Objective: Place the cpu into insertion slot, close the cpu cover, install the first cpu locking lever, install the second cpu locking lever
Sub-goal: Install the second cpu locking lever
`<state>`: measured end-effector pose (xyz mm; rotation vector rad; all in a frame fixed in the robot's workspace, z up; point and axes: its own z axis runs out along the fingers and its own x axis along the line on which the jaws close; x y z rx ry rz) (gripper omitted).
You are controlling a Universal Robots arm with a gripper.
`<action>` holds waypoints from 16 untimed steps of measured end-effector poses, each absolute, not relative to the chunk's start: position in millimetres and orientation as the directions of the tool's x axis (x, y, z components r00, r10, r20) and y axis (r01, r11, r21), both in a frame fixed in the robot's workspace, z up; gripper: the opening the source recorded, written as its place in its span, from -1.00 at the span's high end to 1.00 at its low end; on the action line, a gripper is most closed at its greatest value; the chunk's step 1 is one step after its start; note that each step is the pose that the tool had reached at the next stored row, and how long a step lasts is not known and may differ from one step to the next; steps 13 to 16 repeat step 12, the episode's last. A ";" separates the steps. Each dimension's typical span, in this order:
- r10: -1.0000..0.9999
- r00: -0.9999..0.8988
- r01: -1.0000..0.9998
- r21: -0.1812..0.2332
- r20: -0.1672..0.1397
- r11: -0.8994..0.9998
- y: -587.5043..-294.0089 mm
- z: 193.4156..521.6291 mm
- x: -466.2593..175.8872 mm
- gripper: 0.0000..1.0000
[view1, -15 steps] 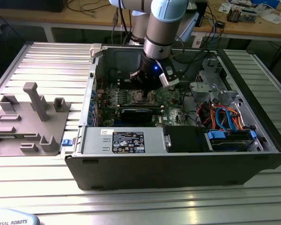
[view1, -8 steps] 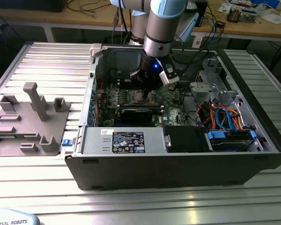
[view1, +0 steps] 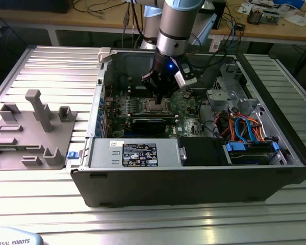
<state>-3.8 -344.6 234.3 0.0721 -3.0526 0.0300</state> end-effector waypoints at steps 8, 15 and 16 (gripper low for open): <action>-0.047 -0.995 -0.048 -0.016 0.088 0.999 -344.6 244.1 -3.7 0.79; -0.046 -0.995 -0.048 -0.017 0.088 0.999 -344.6 244.3 -3.7 0.79; -0.046 -0.995 -0.048 -0.017 0.088 0.999 -344.6 244.3 -3.7 0.79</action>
